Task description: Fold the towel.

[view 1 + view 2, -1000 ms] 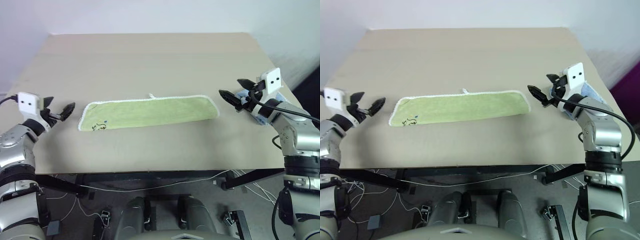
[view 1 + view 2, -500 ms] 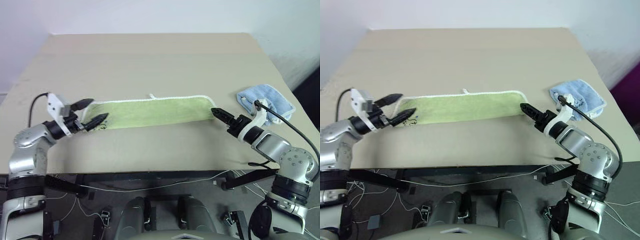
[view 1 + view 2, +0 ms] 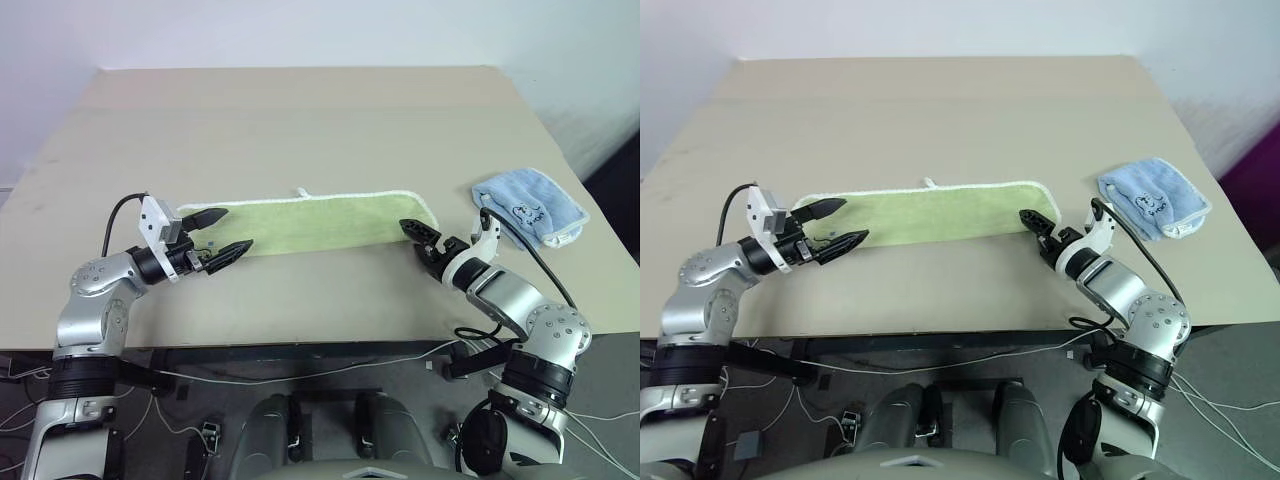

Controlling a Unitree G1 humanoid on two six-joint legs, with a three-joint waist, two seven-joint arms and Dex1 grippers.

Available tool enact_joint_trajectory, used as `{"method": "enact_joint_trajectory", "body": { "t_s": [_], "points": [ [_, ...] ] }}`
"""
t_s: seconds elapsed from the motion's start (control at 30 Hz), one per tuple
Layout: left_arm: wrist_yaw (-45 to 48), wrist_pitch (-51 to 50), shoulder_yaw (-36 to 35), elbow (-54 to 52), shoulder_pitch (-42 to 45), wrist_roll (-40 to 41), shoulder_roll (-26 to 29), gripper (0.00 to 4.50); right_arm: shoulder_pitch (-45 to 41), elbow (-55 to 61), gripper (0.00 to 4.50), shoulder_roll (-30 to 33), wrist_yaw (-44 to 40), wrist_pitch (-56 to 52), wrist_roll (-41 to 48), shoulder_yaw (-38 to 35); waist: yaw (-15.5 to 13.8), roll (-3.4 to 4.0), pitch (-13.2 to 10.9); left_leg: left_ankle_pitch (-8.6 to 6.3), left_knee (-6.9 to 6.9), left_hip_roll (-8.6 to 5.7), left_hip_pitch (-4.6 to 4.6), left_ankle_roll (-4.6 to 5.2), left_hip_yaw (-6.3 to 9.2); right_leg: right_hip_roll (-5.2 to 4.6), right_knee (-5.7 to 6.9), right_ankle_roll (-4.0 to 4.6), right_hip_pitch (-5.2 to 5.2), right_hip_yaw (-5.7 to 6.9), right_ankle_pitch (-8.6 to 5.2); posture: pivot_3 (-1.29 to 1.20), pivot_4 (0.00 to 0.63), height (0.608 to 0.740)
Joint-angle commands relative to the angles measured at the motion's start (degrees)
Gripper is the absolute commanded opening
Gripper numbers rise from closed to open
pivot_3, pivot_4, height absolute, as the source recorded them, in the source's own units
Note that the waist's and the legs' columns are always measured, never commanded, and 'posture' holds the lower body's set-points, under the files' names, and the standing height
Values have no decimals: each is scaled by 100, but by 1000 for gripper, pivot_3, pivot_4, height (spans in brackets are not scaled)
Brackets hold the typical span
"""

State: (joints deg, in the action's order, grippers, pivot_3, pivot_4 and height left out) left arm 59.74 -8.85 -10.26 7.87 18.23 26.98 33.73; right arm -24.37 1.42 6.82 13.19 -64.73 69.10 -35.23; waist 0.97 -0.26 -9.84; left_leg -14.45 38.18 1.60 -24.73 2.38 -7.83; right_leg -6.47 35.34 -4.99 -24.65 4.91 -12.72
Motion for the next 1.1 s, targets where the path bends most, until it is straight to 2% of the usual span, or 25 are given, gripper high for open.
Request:
{"method": "enact_joint_trajectory", "body": {
  "t_s": [0.03, 0.23, 0.3, 0.4, 0.6, 0.7, 0.93, 1.1],
  "points": [
    [-44, -39, -58, -315, -66, 103, -6, 4500, -197, -491, 4451, -86, 217, 545, -111, -95, 9, -4, 4, -2, 0, 0, 4, 4, 0, 0, 0, 0, 3, 0, 0, 0, 150, 740],
    [-78, -97, -68, -385, -76, 96, -25, 4500, -423, -1057, 4451, -130, 207, 1277, -337, -54, 7, -21, 23, -13, -1, 1, 25, 21, 1, 1, -1, 0, 22, 0, 0, 0, 150, 740],
    [-98, -119, -62, -407, -55, 100, -22, 4500, -492, -1232, 4075, -157, 238, 1525, -370, -69, 6, -27, 29, -13, -1, 1, 25, 21, 2, 0, -1, 0, 23, 0, 0, 0, 150, 740],
    [-131, -144, -52, -438, -40, 104, -27, 4500, -540, -1342, 3178, -170, 240, 1759, -371, -47, -5, -26, 30, -12, -1, 1, 25, 18, 2, 0, -1, 1, 23, 0, 0, 0, 150, 740],
    [-196, -190, -74, -541, -101, 115, -43, 4500, -565, -1365, 989, -176, 170, 2064, -301, -57, -12, -26, 31, -10, -2, 1, 24, 14, 2, -1, -2, 1, 21, 0, -1, 0, 150, 740],
    [-227, -203, -86, -578, -150, 119, -50, 4500, -571, -1355, 37, -148, 169, 2123, -243, -85, -18, -30, 39, -12, -2, 0, 24, 17, 3, -3, -3, 1, 23, 0, -1, 0, 150, 740],
    [-286, -226, -96, -657, -222, 146, -61, 4500, -528, -1159, 37, 173, 150, 2150, -138, -187, -37, -26, 38, -16, -4, -3, 22, 22, 3, -8, -6, 2, 20, 0, -1, 0, 150, 740],
    [-318, -223, -93, -704, -285, 157, -61, 4500, -464, -969, 37, 829, -25, 2110, -163, -226, -33, -17, 32, -18, -7, -12, 16, 26, 2, -21, -11, 2, 17, 0, -1, 0, 150, 740]
  ]
}}
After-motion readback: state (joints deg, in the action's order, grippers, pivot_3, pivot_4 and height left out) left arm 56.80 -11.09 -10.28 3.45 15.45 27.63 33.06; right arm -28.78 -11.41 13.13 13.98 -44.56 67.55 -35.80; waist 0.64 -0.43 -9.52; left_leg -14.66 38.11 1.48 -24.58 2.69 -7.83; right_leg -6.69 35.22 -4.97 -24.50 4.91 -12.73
